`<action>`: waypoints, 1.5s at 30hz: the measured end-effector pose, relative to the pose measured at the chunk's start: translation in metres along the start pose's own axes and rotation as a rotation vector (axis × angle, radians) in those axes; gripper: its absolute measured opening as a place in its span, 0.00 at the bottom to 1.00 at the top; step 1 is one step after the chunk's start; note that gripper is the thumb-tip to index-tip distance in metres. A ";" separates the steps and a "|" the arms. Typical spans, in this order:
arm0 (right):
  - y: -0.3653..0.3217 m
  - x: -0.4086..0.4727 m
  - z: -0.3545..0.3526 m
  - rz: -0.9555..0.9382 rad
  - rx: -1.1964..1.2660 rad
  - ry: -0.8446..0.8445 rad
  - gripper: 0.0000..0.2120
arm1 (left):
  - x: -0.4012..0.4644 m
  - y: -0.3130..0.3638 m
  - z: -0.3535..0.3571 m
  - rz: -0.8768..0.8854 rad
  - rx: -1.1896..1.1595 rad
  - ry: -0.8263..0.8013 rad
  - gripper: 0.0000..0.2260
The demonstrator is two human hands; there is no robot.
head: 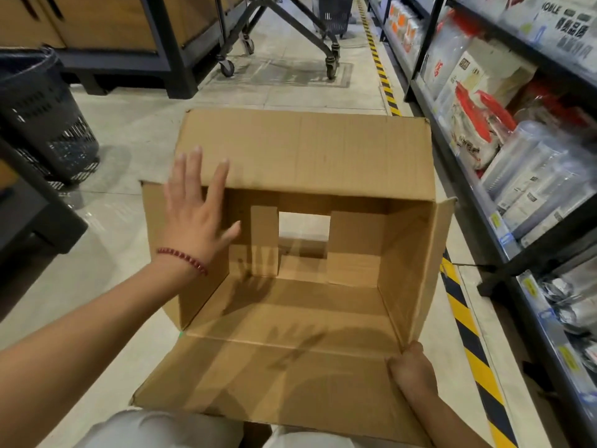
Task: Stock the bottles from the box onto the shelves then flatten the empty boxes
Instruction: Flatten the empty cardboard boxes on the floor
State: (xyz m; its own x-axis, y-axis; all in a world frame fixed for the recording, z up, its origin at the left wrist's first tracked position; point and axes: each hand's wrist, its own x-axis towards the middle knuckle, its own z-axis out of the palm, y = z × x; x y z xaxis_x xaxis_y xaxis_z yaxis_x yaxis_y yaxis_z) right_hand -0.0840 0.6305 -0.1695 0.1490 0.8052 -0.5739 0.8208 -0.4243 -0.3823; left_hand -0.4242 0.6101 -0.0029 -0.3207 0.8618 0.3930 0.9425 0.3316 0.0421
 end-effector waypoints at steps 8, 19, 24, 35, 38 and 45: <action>0.030 -0.007 0.000 0.066 0.110 -0.224 0.10 | 0.030 0.044 -0.002 0.253 0.154 -0.221 0.53; 0.034 -0.006 0.021 0.006 0.420 -0.111 0.05 | 0.012 0.044 0.041 0.290 0.242 -0.315 0.46; 0.008 0.010 0.042 -0.238 0.307 -0.004 0.15 | 0.024 0.036 0.066 0.199 0.275 -0.235 0.50; -0.056 0.005 -0.053 -0.621 0.221 0.706 0.39 | 0.004 0.039 0.091 0.179 0.279 -0.345 0.45; -0.072 0.014 -0.092 -0.632 -0.326 0.612 0.41 | -0.012 0.034 0.092 0.174 0.278 -0.376 0.51; -0.095 0.011 -0.091 -0.447 -0.668 0.370 0.15 | -0.010 0.029 0.102 0.137 0.245 -0.379 0.58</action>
State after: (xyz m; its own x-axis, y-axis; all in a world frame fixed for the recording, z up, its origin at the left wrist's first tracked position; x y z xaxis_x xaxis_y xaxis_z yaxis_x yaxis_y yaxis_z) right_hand -0.1100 0.7172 -0.0739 -0.1892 0.9694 -0.1565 0.9783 0.1997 0.0547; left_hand -0.4031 0.6503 -0.0988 -0.2494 0.9683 0.0150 0.9432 0.2464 -0.2229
